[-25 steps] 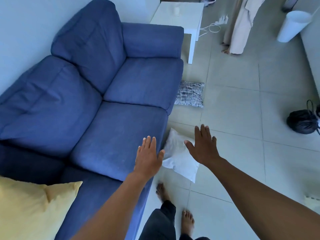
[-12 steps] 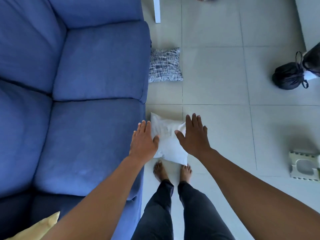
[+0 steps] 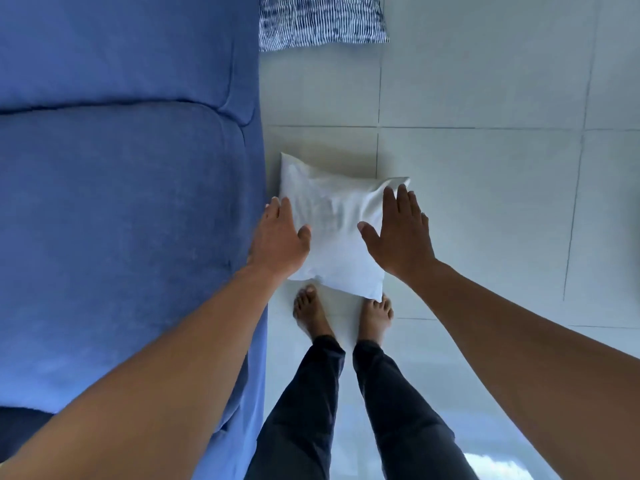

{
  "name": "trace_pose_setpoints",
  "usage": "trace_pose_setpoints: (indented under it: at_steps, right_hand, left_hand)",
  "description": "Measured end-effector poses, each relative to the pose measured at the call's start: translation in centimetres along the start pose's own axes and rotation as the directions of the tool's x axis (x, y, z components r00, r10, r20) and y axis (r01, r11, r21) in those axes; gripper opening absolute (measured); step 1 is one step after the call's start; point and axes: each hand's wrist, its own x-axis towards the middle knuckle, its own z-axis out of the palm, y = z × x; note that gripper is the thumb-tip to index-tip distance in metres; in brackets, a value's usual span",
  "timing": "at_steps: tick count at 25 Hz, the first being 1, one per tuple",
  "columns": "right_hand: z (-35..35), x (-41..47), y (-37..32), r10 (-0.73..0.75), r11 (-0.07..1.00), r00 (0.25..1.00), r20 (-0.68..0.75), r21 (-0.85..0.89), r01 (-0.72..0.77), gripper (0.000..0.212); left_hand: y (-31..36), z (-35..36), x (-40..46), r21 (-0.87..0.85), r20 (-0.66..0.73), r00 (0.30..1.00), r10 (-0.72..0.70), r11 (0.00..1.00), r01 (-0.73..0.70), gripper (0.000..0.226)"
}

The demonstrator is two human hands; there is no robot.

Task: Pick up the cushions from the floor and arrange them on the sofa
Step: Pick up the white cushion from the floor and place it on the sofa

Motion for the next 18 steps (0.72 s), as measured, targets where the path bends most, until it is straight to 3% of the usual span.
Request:
trace_pose_setpoints:
  at_steps: [7,9,12,15,18]
  right_hand:
    - [12.2,8.6,5.7,0.113,0.992,0.987,0.117,0.044,-0.118,0.084]
    - [14.5,10.5,7.0,0.156,0.982,0.979,0.133,0.085,-0.168,0.086]
    - [17.4,13.0,8.9,0.286,0.917,0.948,0.139,0.248,-0.313,0.092]
    - [19.3,15.0,10.6,0.465,0.678,0.863,0.199,0.547,-0.491,0.098]
    - [18.8,15.7,10.6,0.551,0.332,0.757,0.35,0.741,-0.584,0.089]
  left_hand:
    - [-3.3,10.3,11.4,-0.026,0.019,0.988,-0.156,0.987,0.156,0.074]
    - [-4.4,12.5,14.4,-0.105,-0.001,0.974,-0.226,0.969,0.225,0.073]
    - [-5.8,15.1,18.1,-0.361,-0.02,0.939,-0.343,0.878,0.314,0.083]
    - [-6.6,16.7,20.3,-0.572,0.003,0.88,-0.475,0.721,0.391,0.094]
    - [-5.9,16.4,20.3,-0.658,0.207,0.834,-0.512,0.557,0.506,0.073]
